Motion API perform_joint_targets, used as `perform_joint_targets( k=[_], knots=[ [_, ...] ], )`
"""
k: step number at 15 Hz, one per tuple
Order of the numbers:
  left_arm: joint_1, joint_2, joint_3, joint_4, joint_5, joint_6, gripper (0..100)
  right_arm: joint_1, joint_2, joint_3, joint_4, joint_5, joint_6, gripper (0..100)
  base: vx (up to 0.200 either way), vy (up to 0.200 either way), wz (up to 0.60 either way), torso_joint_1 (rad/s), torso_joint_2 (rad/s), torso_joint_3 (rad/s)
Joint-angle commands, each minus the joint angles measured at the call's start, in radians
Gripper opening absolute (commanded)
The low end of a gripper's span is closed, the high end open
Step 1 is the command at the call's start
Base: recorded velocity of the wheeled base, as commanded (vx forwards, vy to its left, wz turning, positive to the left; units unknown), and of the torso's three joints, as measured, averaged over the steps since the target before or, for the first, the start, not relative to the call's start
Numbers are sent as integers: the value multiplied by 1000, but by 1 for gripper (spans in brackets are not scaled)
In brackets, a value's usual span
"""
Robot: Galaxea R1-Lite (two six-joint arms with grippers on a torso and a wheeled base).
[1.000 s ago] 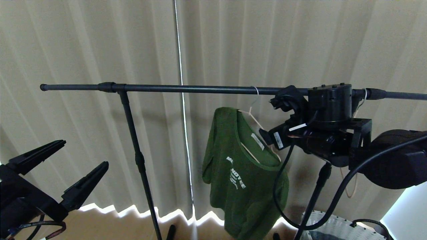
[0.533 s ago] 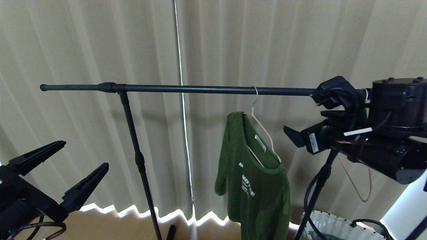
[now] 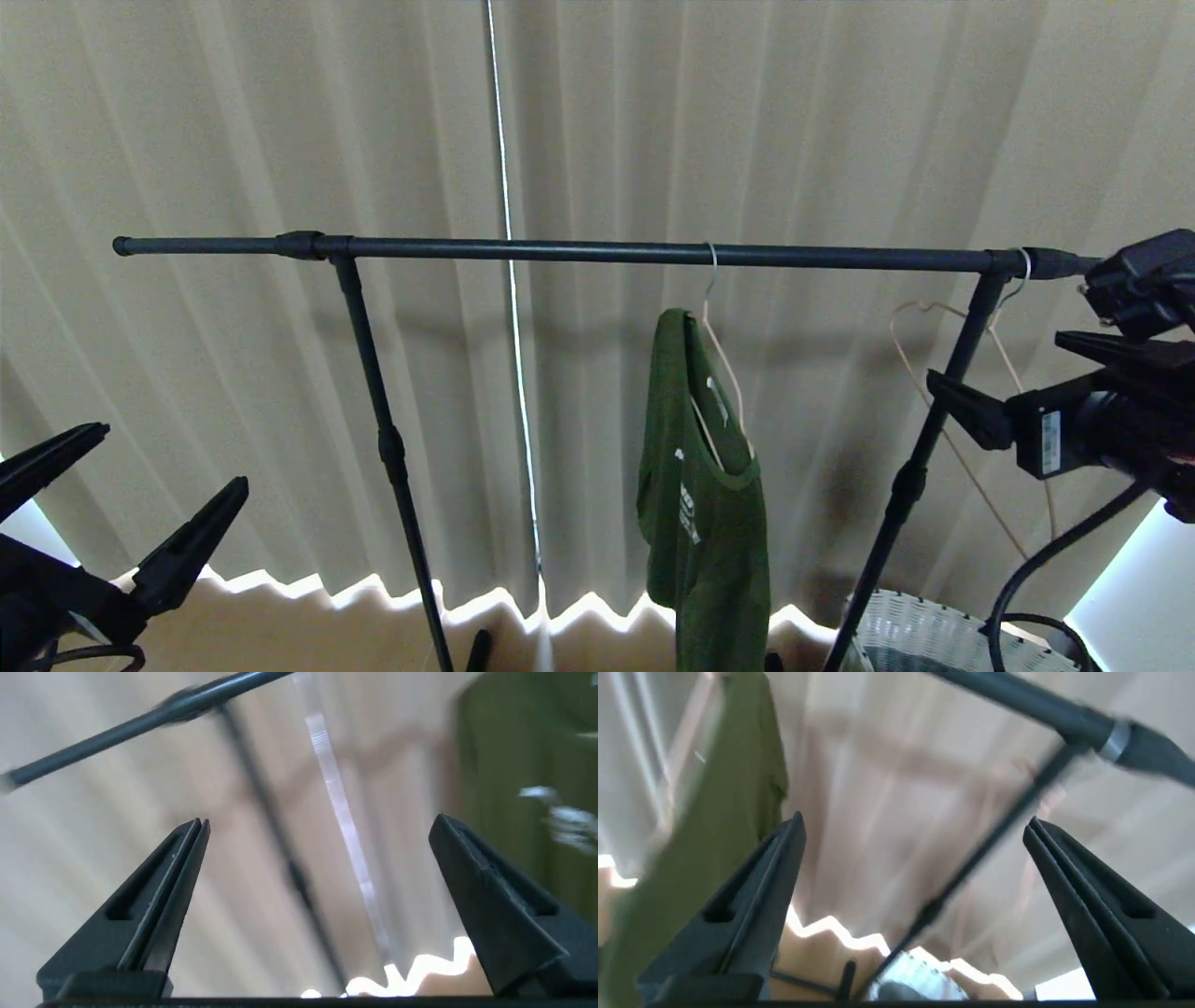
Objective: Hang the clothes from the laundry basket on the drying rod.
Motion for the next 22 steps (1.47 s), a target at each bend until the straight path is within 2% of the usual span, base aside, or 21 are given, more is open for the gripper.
perform_joint_targets(
  k=[1, 5, 11, 12, 14, 16, 18, 22],
  knots=[
    [121, 0, 0, 53, 3, -2, 100, -42, -99, 94, -4, -3, -6, 100, 0, 0, 0, 0, 0, 0],
    [155, -2, 15, 101, 0, -5, 100, -131, -173, 193, -16, -1, -48, 100, 0, 0, 0, 0, 0, 0],
    [153, -3, 18, 101, -2, -1, 100, -131, -298, 293, -17, 13, -43, 100, 0, 0, 0, 0, 0, 0],
    [153, -3, 18, 101, -2, -1, 100, -131, -298, 296, -16, 32, -40, 100, 0, 0, 0, 0, 0, 0],
    [149, 1, 18, 103, -6, 2, 100, -131, -295, 316, -7, 141, -39, 100, 0, 0, 0, 0, 0, 0],
    [140, 3, 18, 103, -6, 4, 100, -132, -292, 357, -14, 194, -39, 100, 0, 0, 0, 0, 0, 0],
    [127, 0, 18, 101, -6, 2, 100, -134, -303, 368, -14, 204, -37, 100, 0, 0, 0, 0, 0, 0],
    [112, 24, 18, 103, -6, 4, 100, -136, -308, 402, -14, 206, -31, 100, -200, 0, 0, 10, 5, 1]
  ],
)
